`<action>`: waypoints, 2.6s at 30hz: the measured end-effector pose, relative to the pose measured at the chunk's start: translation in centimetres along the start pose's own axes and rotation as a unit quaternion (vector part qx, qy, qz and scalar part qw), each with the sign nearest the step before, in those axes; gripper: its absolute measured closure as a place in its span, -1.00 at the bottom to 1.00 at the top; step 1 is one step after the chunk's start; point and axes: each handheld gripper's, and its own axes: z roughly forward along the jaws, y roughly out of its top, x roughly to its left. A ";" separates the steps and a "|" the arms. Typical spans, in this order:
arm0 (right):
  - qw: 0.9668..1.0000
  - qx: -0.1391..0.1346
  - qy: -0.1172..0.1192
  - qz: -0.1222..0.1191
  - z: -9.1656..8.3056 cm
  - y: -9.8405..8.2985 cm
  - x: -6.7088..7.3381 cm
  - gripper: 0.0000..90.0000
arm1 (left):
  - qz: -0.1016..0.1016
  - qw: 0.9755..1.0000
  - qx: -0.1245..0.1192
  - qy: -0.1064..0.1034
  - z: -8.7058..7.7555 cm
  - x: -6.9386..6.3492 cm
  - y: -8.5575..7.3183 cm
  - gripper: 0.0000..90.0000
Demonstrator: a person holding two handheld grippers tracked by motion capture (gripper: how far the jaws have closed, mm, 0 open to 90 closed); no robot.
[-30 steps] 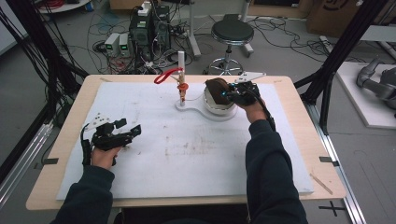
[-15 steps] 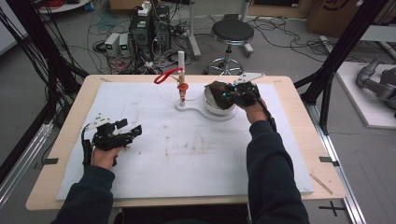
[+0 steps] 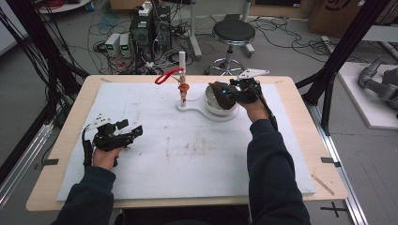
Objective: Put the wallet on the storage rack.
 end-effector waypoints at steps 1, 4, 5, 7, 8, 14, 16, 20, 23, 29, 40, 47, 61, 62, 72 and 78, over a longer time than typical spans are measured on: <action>1.000 0.006 0.002 0.001 -0.1 -0.1 0.0 0.00 | 0.000 1.000 0.000 0.000 0.0 0.0 0.0 -0.56; 1.000 0.010 0.022 0.010 -0.2 -0.9 -0.1 -0.04 | -0.001 1.000 0.001 -0.001 0.1 -0.1 0.0 -0.56; 1.000 0.012 0.026 0.012 -0.2 -1.3 -0.2 -0.06 | -0.001 1.000 0.002 -0.001 0.1 -0.1 0.0 -0.56; 0.998 0.038 0.049 0.018 0.0 -1.8 -0.3 -0.04 | 0.000 1.000 0.002 -0.001 0.1 -0.1 0.0 -0.56; 0.997 0.044 0.055 0.014 0.0 -1.9 -0.2 0.03 | -0.001 1.000 0.002 -0.001 0.1 -0.1 0.0 -0.56; 0.994 0.058 0.020 -0.094 0.4 -1.2 1.7 0.53 | -0.006 1.000 0.001 -0.001 0.1 0.0 0.0 -0.56; 0.991 0.051 0.013 -0.123 0.5 -0.9 2.2 0.56 | -0.007 1.000 0.001 0.000 0.1 0.0 0.0 -0.56; 0.983 0.024 -0.033 -0.179 0.2 -0.4 2.7 0.56 | -0.007 1.000 0.001 -0.002 0.1 0.0 0.0 -0.56; 0.971 0.021 -0.067 -0.229 0.3 -0.4 3.1 0.50 | -0.007 1.000 0.002 -0.002 0.1 0.0 0.0 -0.56; 0.992 0.033 -0.034 -0.119 0.8 -1.1 2.0 -0.20 | -0.008 1.000 0.001 -0.001 0.1 0.0 0.0 -0.56; 0.996 -0.016 0.024 0.089 -4.2 -3.2 -1.5 -0.32 | -0.011 1.000 -0.002 -0.004 0.0 0.1 0.0 -0.56; 0.995 -0.014 -0.028 0.095 -7.5 -6.4 -1.4 -0.39 | -0.001 1.000 -0.002 0.001 0.0 0.1 0.1 -0.56; 0.996 0.008 -0.049 0.077 -11.3 -11.4 1.8 -0.54 | 0.050 0.998 -0.003 0.024 -0.2 -0.3 0.4 -0.63; 0.996 0.011 -0.051 0.073 -11.4 -11.4 1.9 -0.54 | 0.056 0.998 -0.005 0.025 -0.1 -0.4 0.4 -0.63; 0.995 0.000 -0.044 0.084 -12.2 -12.2 2.2 -0.54 | 0.046 0.999 -0.012 0.015 -0.1 -0.5 0.7 -0.63; 0.995 0.008 -0.039 0.093 -12.0 -12.3 2.2 -0.54 | 0.043 0.999 -0.013 0.011 -0.4 -0.5 0.7 -0.62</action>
